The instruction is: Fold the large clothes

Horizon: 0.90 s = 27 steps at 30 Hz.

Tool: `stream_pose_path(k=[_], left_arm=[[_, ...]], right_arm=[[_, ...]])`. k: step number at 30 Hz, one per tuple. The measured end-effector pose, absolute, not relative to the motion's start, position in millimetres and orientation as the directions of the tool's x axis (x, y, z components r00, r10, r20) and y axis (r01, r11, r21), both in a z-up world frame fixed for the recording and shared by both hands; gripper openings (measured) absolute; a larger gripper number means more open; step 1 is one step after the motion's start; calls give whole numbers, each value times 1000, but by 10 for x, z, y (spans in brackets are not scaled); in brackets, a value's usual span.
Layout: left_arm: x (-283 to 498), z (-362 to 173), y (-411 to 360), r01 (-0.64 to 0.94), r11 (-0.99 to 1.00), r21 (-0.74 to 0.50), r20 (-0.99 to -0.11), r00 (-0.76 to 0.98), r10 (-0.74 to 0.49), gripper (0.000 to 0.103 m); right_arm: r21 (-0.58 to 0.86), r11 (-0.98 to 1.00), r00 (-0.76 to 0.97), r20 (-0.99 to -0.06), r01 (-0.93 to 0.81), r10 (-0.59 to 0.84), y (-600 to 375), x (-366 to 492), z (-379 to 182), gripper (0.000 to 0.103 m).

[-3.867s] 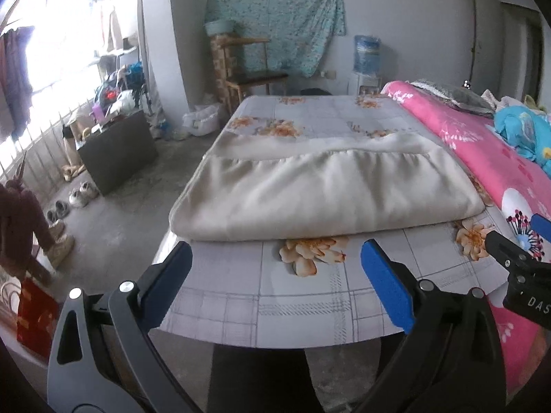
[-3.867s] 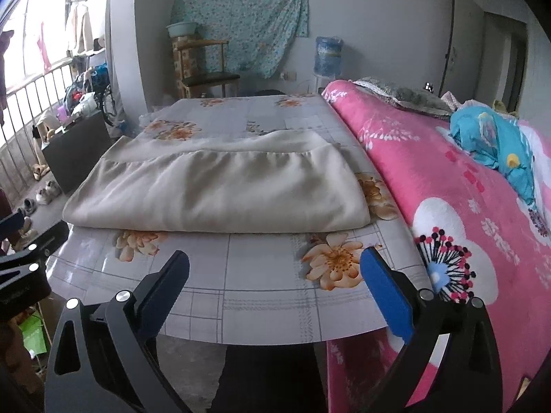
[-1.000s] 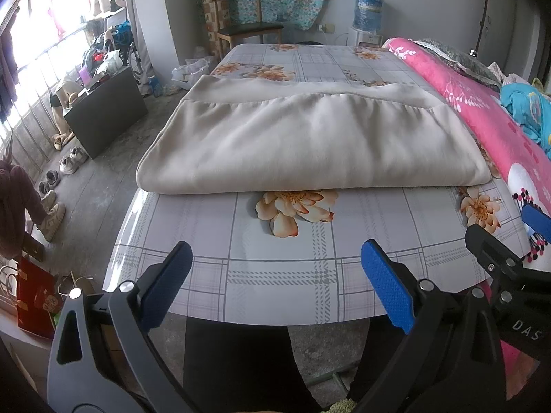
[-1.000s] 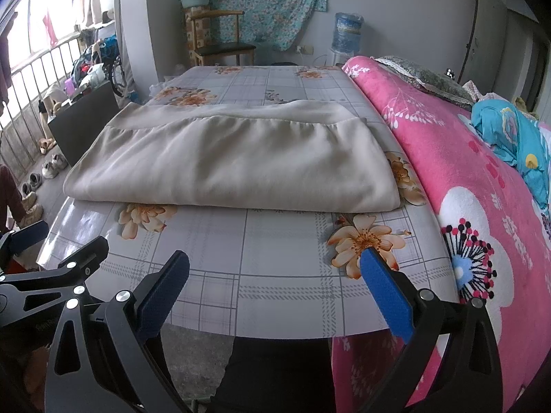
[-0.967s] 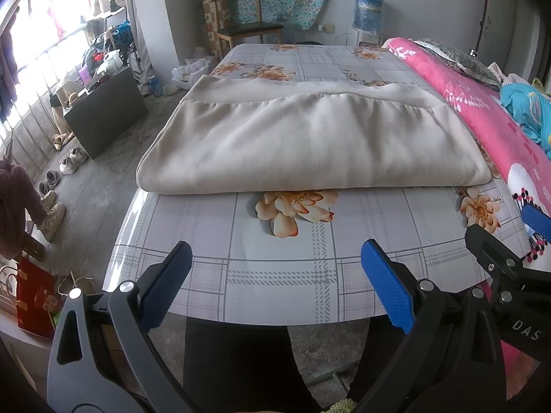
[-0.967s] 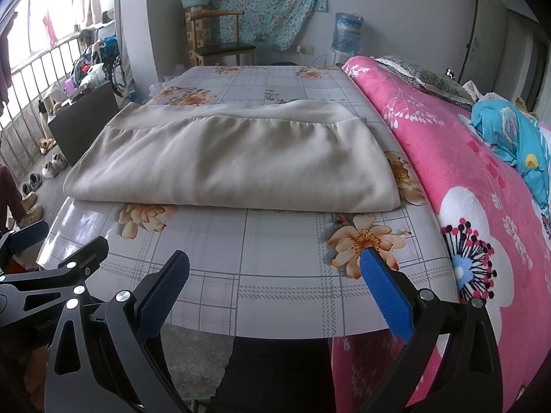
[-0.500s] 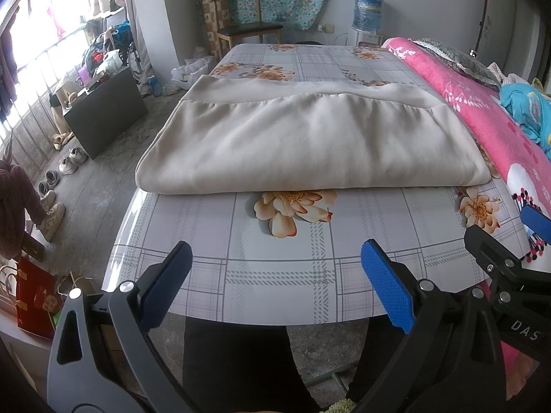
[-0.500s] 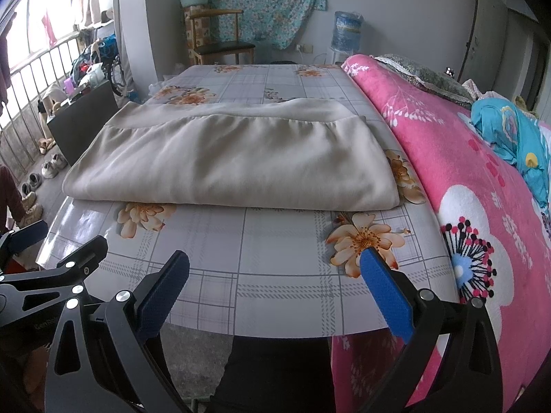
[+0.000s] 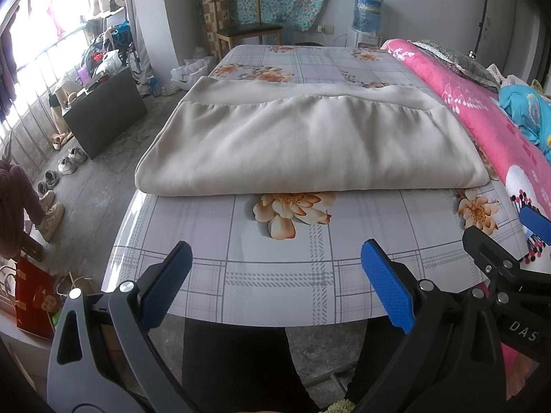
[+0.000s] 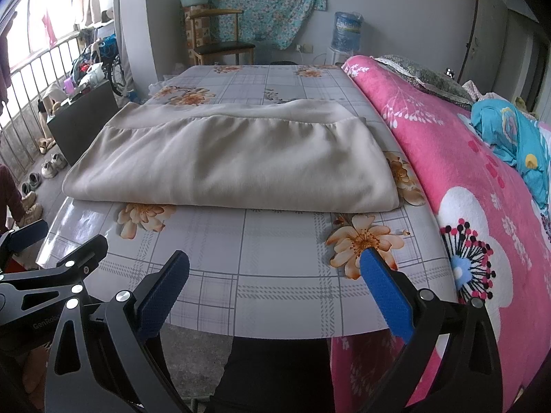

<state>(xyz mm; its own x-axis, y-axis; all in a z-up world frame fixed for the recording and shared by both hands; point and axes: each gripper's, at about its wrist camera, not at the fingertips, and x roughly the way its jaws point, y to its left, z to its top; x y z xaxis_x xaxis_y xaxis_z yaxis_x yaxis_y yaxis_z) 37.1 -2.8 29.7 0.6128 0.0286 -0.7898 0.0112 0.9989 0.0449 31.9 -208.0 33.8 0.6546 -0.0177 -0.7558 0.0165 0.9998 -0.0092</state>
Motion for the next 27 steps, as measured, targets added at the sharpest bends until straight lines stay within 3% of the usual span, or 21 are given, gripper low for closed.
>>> stream_pose_path(k=[27], left_arm=[[379,318,-34,12,999,43,-790,612,26,95]], right_arm=[[-10,1000,654,-757,16,-18,-2078,316,340,97]])
